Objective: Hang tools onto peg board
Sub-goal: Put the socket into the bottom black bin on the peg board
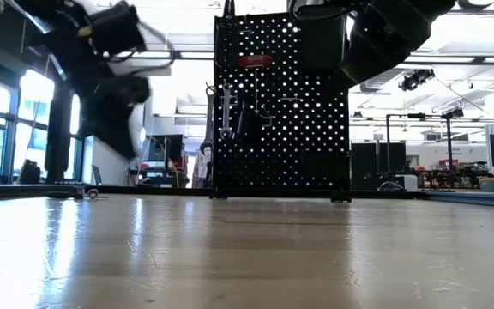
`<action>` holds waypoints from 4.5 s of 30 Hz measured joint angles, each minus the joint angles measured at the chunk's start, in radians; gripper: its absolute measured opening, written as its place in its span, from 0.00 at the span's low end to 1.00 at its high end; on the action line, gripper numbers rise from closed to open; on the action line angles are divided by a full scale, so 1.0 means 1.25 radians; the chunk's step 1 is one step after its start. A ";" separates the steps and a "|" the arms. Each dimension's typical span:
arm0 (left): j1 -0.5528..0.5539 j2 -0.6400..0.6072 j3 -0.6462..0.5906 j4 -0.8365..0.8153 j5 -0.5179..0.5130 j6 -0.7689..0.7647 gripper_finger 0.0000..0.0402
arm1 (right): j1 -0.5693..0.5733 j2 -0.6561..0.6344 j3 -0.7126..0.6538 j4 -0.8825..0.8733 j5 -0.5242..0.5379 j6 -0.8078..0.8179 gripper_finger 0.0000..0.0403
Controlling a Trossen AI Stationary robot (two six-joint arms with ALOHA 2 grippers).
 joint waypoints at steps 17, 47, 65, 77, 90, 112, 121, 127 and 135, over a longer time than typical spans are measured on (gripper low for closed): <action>-0.071 0.005 0.082 0.538 0.159 0.081 0.12 | 0.009 0.000 0.000 0.339 0.111 -0.387 0.45; -0.126 0.390 0.153 1.188 0.367 -0.080 0.13 | 0.013 -0.001 0.000 0.582 0.167 -0.721 0.45; -0.130 0.403 0.193 1.149 0.362 -0.078 0.13 | 0.035 -0.001 0.000 0.575 0.248 -0.736 0.36; -0.130 0.403 0.193 1.128 0.342 -0.101 0.13 | 0.035 -0.001 0.000 0.575 0.244 -0.750 0.32; -0.130 0.402 0.193 1.124 0.333 -0.117 0.13 | 0.035 -0.001 0.000 0.575 0.226 -0.751 0.26; -0.105 0.402 0.192 1.043 0.345 -0.018 0.44 | 0.037 -0.001 0.000 0.385 0.336 -0.520 0.17; -0.074 0.403 0.193 0.772 0.374 0.100 0.48 | 0.015 0.000 0.000 0.077 0.353 -0.167 0.17; -0.075 0.403 0.193 0.606 0.291 0.199 0.49 | -0.030 0.000 0.000 -0.136 0.349 0.068 0.17; -0.098 0.403 0.168 0.491 0.166 0.287 0.49 | -0.116 0.000 0.000 -0.237 0.300 0.163 0.17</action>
